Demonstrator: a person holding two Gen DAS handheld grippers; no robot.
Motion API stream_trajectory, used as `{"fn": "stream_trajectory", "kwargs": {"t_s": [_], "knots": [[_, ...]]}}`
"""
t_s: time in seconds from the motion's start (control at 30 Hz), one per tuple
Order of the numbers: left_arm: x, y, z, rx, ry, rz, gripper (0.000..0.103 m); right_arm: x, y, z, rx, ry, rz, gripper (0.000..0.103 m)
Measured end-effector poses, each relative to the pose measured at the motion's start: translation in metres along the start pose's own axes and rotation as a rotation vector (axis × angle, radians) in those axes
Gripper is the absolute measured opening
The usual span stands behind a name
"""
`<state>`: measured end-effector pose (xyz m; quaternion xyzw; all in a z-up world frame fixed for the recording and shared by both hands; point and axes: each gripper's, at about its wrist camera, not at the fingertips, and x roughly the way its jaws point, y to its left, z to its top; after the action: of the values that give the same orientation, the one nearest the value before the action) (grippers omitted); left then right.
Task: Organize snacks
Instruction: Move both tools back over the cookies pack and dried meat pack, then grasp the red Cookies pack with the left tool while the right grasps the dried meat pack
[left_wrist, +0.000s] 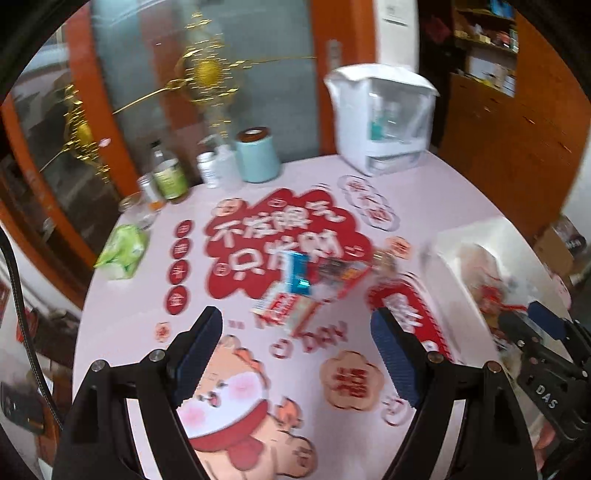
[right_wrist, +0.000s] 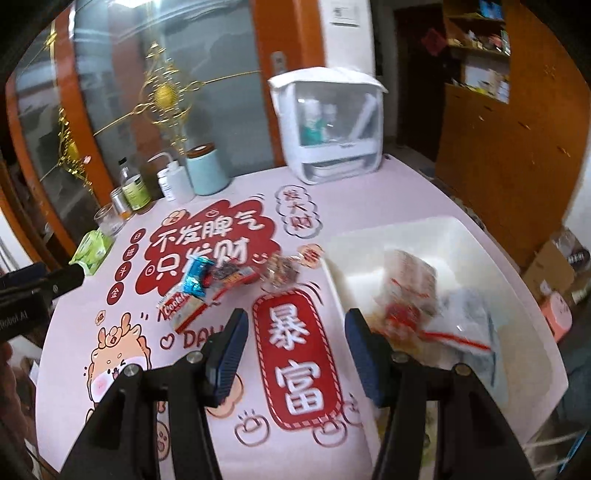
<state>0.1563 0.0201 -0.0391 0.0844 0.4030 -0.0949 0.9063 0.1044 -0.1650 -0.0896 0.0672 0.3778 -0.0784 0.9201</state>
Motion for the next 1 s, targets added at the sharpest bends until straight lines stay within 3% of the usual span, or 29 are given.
{"fn": "stream_trajectory", "kwargs": {"t_s": [0.2,0.33,0.43,0.53,0.7,0.8,1.0], "knots": [[0.026,0.054,0.011,-0.071,0.0,0.048,0.082,0.045,0.021,0.033,0.008,0.074,0.115,0.055],[0.053,0.07,0.019,-0.05,0.014,0.056,0.087,0.079,0.034,0.052,0.011,0.121,0.184,0.055],[0.085,0.067,0.021,0.013,0.057,0.027,0.088,0.118,0.044,0.066,-0.02,0.181,0.233,0.055],[0.126,0.058,0.019,0.078,0.148,-0.033,0.088,0.161,0.059,0.075,-0.117,0.264,0.263,0.055],[0.184,0.037,0.011,0.158,0.245,-0.089,0.088,0.224,0.073,0.076,-0.218,0.378,0.266,0.055],[0.209,0.031,0.007,0.161,0.281,-0.133,0.088,0.248,0.078,0.071,-0.238,0.448,0.299,0.055],[0.247,0.02,-0.003,0.196,0.361,-0.186,0.088,0.269,0.091,0.053,-0.344,0.529,0.274,0.055]]}}
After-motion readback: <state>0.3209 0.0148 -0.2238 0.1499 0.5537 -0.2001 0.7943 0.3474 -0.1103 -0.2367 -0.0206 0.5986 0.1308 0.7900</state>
